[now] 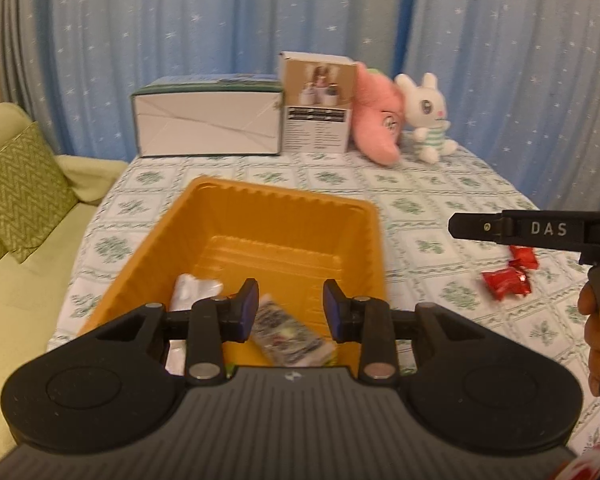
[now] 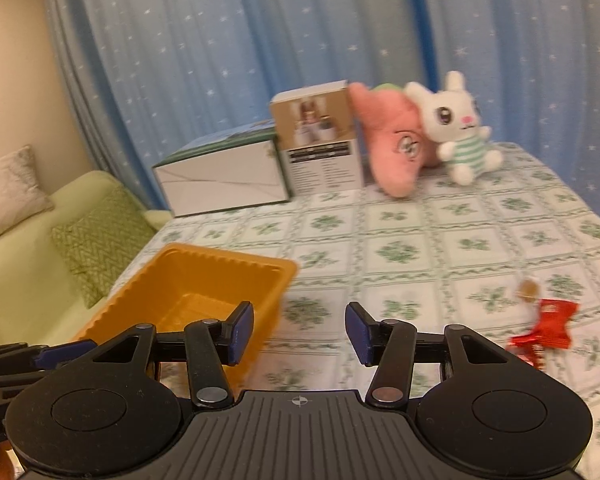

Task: Organize snacks
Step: 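Move both open tools back to the remaining red candies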

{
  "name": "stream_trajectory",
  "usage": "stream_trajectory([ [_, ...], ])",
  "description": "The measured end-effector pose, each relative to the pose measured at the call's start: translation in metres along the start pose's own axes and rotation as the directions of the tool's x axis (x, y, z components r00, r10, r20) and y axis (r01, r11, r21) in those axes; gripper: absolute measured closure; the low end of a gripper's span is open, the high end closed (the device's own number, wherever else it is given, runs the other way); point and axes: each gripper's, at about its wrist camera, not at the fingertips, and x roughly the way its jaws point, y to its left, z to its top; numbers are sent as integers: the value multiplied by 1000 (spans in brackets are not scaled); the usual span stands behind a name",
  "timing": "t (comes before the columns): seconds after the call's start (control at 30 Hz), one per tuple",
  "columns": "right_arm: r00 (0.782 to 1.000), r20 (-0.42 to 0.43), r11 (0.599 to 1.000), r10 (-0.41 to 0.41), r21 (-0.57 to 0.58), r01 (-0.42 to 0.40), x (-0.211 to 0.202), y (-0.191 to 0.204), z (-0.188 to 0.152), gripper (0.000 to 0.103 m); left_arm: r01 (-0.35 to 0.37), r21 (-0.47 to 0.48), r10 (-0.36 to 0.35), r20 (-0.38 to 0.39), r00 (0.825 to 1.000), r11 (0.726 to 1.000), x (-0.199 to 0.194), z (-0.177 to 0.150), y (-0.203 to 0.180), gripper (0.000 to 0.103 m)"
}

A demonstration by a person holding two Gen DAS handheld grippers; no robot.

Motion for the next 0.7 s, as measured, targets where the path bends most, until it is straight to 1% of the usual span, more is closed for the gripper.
stream_trajectory([
  [0.1,999,13,999,-32,27,32,-11,-14,-1,51,28,20,-29,7,1000,999,0,2,-14,65],
  [0.17,998,23,998,-55,41,54,-20,-23,-1,51,49,28,-49,9,999,998,1,3,-22,59],
  [0.27,995,41,994,-91,60,89,-33,-35,-2,50,79,41,-79,14,997,996,0,4,-37,58],
  [0.33,992,48,991,-116,78,112,-41,-44,-4,47,96,51,-97,16,995,994,-1,4,-46,58],
  [0.4,988,53,985,-143,101,138,-50,-53,-7,40,111,64,-112,18,994,992,-1,3,-55,57],
  [0.43,986,56,982,-157,112,150,-54,-57,-9,37,119,70,-121,17,993,990,-1,2,-59,56],
  [0.53,980,59,975,-189,133,180,-68,-69,-16,35,145,88,-147,16,989,986,-3,-1,-72,53],
  [0.6,976,55,969,-212,142,202,-76,-78,-22,35,162,103,-165,25,986,981,-5,-4,-81,47],
  [0.67,972,47,963,-231,155,221,-84,-87,-27,35,178,131,-184,30,983,975,-7,-8,-90,36],
  [0.7,970,42,959,-241,161,231,-87,-91,-30,34,183,145,-189,32,981,972,-8,-9,-95,34],
])
